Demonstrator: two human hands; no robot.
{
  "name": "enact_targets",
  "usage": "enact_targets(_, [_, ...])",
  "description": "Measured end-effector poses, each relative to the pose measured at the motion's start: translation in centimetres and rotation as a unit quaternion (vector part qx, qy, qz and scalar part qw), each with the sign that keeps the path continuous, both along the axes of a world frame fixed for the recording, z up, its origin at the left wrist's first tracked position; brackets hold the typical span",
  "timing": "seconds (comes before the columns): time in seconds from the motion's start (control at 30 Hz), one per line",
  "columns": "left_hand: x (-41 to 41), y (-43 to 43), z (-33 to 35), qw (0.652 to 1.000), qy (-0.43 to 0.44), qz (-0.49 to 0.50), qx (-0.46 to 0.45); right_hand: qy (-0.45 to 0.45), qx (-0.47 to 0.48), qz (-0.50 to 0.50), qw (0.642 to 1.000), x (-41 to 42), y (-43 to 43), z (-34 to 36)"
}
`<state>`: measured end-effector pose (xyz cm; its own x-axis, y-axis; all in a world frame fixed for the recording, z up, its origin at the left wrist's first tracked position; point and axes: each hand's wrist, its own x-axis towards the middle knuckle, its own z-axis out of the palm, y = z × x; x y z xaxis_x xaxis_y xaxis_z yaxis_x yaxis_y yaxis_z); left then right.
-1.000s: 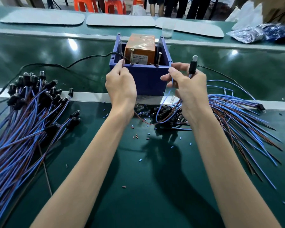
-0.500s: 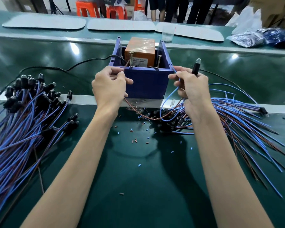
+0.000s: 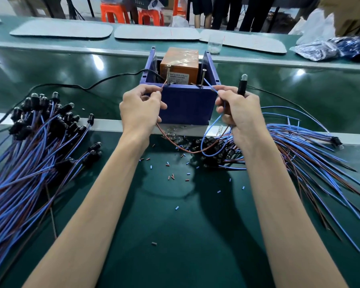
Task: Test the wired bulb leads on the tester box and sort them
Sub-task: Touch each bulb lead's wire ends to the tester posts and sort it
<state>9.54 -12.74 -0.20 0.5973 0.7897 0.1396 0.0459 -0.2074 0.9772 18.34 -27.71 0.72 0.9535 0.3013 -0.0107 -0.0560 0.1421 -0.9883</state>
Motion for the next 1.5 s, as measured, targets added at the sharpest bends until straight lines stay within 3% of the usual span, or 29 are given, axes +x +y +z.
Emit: enact_targets(1.5, [-0.9,1.2,0.5,0.997,-0.013,-0.072,-0.030,0.007,0.012,-0.012,1.000,-0.2,0.1,0.1])
